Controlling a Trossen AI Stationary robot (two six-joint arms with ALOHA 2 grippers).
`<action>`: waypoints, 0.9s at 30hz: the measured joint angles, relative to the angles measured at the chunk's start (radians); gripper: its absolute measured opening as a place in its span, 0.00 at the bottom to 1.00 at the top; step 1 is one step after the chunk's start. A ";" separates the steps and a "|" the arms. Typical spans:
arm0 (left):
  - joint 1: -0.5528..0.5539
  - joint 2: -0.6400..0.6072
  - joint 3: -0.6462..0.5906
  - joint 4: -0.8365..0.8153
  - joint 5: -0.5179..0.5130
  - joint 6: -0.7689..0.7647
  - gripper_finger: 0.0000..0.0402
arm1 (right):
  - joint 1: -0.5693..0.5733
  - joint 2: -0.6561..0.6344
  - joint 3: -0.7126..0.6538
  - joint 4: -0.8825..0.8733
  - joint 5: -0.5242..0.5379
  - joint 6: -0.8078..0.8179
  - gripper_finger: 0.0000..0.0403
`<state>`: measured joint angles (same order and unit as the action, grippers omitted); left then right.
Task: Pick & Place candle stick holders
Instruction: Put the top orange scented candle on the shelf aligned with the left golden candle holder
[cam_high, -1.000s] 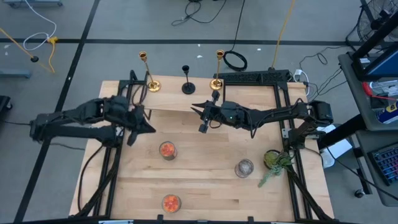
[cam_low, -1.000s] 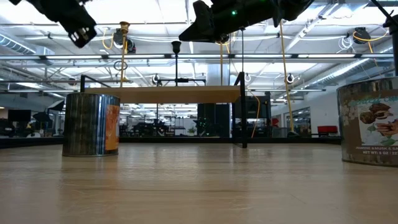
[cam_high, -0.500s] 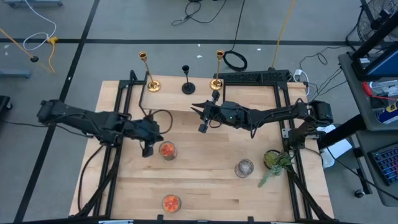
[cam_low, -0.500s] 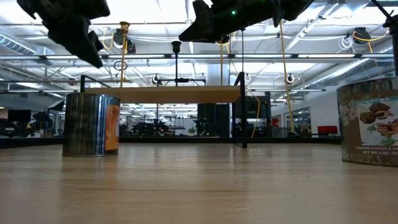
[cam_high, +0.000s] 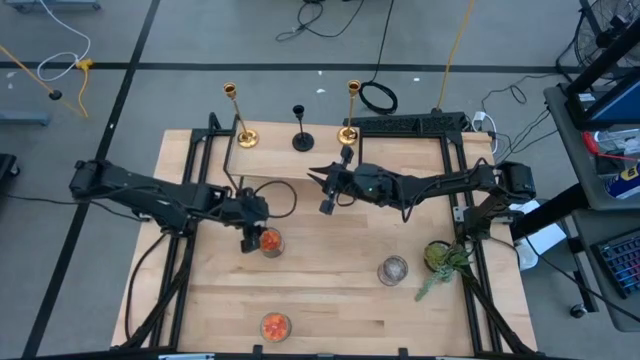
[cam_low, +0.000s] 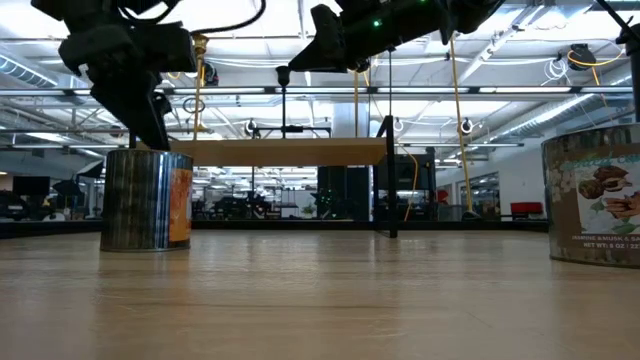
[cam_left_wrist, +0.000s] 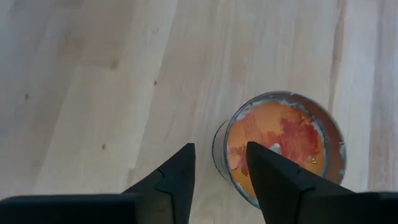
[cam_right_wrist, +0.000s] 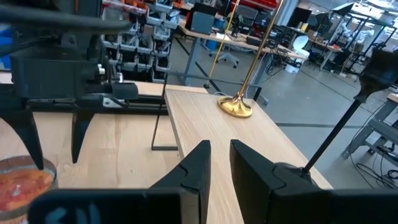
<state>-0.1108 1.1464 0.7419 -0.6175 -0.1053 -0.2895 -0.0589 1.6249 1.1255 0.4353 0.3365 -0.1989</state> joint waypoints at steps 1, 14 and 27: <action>0.000 0.010 0.000 -0.001 0.000 -0.006 0.39 | 0.000 0.000 0.000 -0.005 0.000 0.000 0.14; 0.000 0.106 0.001 -0.032 0.000 -0.008 0.29 | 0.000 0.000 0.000 0.000 0.000 0.000 0.14; -0.002 0.113 0.032 -0.021 -0.003 0.064 0.02 | 0.000 0.000 0.000 0.002 0.000 -0.008 0.14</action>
<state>-0.1124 1.2590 0.7736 -0.6387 -0.1083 -0.2254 -0.0593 1.6249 1.1255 0.4370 0.3367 -0.2066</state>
